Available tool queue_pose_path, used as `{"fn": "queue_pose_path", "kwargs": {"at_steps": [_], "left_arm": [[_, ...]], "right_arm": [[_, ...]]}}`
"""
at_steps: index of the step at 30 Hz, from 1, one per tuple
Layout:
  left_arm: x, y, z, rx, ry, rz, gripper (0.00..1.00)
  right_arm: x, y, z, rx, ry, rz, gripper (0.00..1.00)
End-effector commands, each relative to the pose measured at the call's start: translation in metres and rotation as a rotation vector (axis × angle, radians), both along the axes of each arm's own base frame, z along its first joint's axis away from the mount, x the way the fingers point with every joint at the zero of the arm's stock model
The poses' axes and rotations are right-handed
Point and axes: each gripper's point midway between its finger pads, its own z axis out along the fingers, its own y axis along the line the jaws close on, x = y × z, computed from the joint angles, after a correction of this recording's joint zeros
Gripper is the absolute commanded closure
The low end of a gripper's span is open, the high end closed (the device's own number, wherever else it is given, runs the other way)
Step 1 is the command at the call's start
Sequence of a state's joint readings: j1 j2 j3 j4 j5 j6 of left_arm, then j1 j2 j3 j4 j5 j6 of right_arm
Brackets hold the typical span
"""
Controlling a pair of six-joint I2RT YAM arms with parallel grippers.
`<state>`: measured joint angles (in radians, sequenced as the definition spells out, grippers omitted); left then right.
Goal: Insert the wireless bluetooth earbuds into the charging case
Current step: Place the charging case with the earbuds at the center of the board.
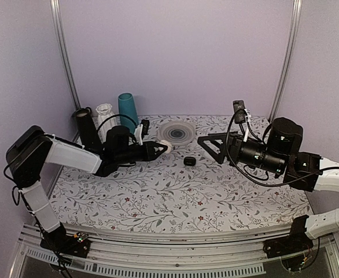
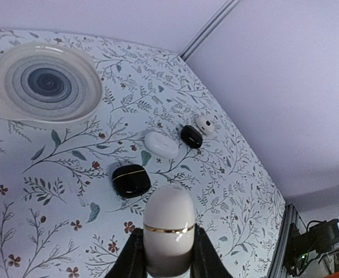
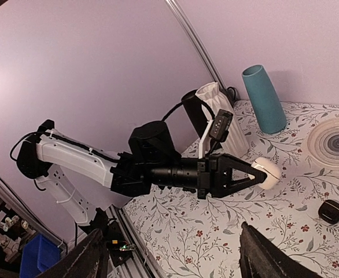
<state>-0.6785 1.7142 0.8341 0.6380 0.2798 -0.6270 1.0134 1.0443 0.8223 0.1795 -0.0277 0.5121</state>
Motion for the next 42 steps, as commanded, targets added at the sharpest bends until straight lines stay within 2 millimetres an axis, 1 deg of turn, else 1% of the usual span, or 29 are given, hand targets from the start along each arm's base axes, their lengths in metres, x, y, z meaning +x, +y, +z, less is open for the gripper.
{"fn": "queue_pose_path", "kwargs": {"at_steps": [1, 5, 6, 7, 8, 13, 16, 24, 26, 31, 34, 37, 42], "left_arm": [[0.024, -0.005, -0.033, 0.04, 0.091, 0.018, 1.0], [0.042, -0.012, -0.058, 0.07, 0.13, 0.039, 1.0], [0.047, -0.014, -0.058, 0.073, 0.132, 0.047, 1.0], [0.052, -0.015, -0.074, 0.094, 0.155, 0.055, 1.0], [0.055, -0.016, -0.081, 0.106, 0.168, 0.063, 1.0], [0.069, -0.017, -0.112, 0.176, 0.218, 0.102, 1.0], [0.073, -0.014, -0.125, 0.21, 0.242, 0.125, 1.0], [0.074, -0.006, -0.138, 0.24, 0.267, 0.153, 1.0], [0.073, -0.006, -0.139, 0.242, 0.268, 0.152, 0.97], [0.073, -0.004, -0.141, 0.251, 0.264, 0.152, 0.82], [0.072, -0.002, -0.14, 0.26, 0.257, 0.157, 0.7], [0.072, 0.001, -0.138, 0.273, 0.245, 0.164, 0.61], [0.071, 0.004, -0.132, 0.278, 0.225, 0.168, 0.5]], "right_arm": [[0.0, -0.013, -0.003, -0.011, 0.001, -0.035, 0.21], [-0.002, -0.018, 0.001, -0.013, -0.007, -0.038, 0.21], [-0.002, -0.02, 0.002, -0.013, -0.011, -0.039, 0.21], [-0.003, -0.021, 0.003, -0.014, -0.013, -0.04, 0.21], [-0.003, -0.023, 0.003, -0.016, -0.014, -0.041, 0.21], [-0.005, -0.028, 0.004, -0.016, -0.015, -0.048, 0.2], [-0.005, -0.03, 0.004, -0.01, -0.008, -0.053, 0.2], [-0.006, -0.032, -0.001, -0.008, 0.009, -0.059, 0.2], [-0.006, -0.032, -0.001, -0.009, 0.012, -0.057, 0.2], [-0.005, -0.028, -0.002, -0.01, 0.017, -0.049, 0.2], [-0.005, -0.026, -0.001, -0.01, 0.019, -0.046, 0.2], [-0.005, -0.025, -0.002, -0.01, 0.02, -0.042, 0.2], [-0.004, -0.025, -0.001, -0.009, 0.021, -0.045, 0.2]]}}
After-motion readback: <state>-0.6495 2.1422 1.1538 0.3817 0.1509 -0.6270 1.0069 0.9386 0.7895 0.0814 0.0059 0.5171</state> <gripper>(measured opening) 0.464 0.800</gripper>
